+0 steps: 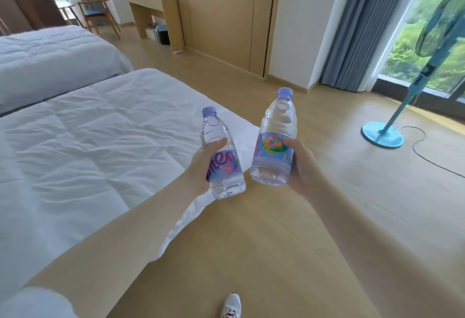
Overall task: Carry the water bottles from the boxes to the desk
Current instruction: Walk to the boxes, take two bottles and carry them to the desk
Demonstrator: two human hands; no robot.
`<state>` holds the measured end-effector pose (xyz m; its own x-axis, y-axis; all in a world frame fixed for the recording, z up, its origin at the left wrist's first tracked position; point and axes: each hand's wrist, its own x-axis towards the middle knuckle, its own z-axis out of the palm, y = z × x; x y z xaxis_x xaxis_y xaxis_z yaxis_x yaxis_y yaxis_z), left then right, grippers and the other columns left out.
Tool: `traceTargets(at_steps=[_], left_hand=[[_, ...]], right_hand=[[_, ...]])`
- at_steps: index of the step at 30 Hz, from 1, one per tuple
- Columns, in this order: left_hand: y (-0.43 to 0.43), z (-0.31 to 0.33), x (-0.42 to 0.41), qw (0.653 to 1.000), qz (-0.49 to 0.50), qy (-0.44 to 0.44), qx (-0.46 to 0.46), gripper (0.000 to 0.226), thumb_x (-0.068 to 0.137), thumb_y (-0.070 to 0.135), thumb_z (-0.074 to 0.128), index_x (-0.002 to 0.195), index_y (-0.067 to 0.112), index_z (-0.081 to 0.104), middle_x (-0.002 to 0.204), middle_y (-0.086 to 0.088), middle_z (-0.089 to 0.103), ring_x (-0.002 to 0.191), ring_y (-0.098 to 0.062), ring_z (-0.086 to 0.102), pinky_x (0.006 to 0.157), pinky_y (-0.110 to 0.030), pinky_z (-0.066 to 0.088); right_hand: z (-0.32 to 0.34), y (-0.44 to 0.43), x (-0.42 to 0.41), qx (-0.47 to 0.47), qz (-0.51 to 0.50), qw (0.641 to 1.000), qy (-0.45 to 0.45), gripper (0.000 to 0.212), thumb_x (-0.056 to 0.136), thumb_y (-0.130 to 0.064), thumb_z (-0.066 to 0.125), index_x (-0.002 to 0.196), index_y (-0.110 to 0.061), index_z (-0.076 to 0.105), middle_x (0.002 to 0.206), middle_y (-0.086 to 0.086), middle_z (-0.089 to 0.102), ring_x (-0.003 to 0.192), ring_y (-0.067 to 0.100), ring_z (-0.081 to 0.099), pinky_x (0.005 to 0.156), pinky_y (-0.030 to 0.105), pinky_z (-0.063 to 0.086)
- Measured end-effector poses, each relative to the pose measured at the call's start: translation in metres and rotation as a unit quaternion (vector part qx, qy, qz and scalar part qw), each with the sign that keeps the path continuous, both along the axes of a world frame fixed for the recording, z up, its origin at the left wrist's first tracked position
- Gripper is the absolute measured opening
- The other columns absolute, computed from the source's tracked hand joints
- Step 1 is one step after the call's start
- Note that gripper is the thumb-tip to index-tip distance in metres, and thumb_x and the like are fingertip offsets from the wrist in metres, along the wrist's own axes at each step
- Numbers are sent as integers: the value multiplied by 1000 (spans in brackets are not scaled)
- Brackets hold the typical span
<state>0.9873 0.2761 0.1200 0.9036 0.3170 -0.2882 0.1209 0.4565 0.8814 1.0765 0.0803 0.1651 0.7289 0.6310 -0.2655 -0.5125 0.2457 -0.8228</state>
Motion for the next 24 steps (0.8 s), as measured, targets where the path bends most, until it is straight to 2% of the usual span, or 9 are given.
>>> traceTargets(at_steps=[3,6,7,9,11,13,15,19,24], left_hand=[[22,2,34,999,-40,5,2,77,67,42,76,131,5,54,123,-23,60,106,-36,60,89,-43,51],[30,2,67,997,-70,-8,-16,70,70,48,74,126,11,54,119,-22,56,106,-36,55,90,-44,48],[29,2,77,996,-86,-11,-27,64,75,54,70,121,13,54,115,-21,55,102,-35,54,88,-43,46],[26,1,94,991,-124,-9,-56,58,84,69,49,103,16,58,96,-13,54,83,-27,55,74,-36,45],[24,-1,112,983,-169,-15,-76,67,89,75,28,77,19,62,71,-4,49,57,-18,50,58,-27,40],[20,-2,131,974,-204,-25,-93,66,89,75,30,67,20,58,59,1,49,45,-16,49,53,-24,41],[17,-5,151,969,-215,-25,-116,61,88,74,41,74,16,52,64,-2,54,47,-20,53,53,-28,44],[14,-16,191,974,-200,-17,-103,49,93,58,41,82,12,53,73,-7,60,60,-21,56,58,-29,46],[7,-21,253,979,-186,4,-86,50,92,59,45,88,10,53,80,-13,63,68,-28,61,66,-34,50]], right_hand=[[2,15,21,18,7,1000,-5,65,56,-34,75,113,-9,61,97,11,70,83,26,70,68,35,58],[6,21,41,35,3,999,14,41,86,-47,52,108,-14,61,85,4,72,75,20,71,65,30,57],[5,22,48,32,-8,999,23,44,91,-51,42,105,-14,62,83,3,72,72,20,70,63,29,57],[3,22,62,24,-29,999,21,52,92,-58,36,101,-14,63,81,4,70,69,20,69,62,30,57],[0,22,76,18,-48,999,17,57,89,-63,37,97,-13,64,82,6,66,68,21,67,62,30,56],[-5,20,91,22,-64,997,30,57,88,-65,38,93,-14,64,81,6,64,68,21,66,62,30,55],[-11,17,108,29,-71,996,42,56,87,-66,39,91,-16,64,81,5,62,68,20,64,62,29,55],[-24,9,145,-9,-74,996,53,56,87,-66,40,89,-15,63,76,5,63,62,19,64,58,28,54],[-33,2,211,-31,-85,995,47,53,85,-63,46,93,-14,63,78,6,65,61,21,65,55,29,53]])
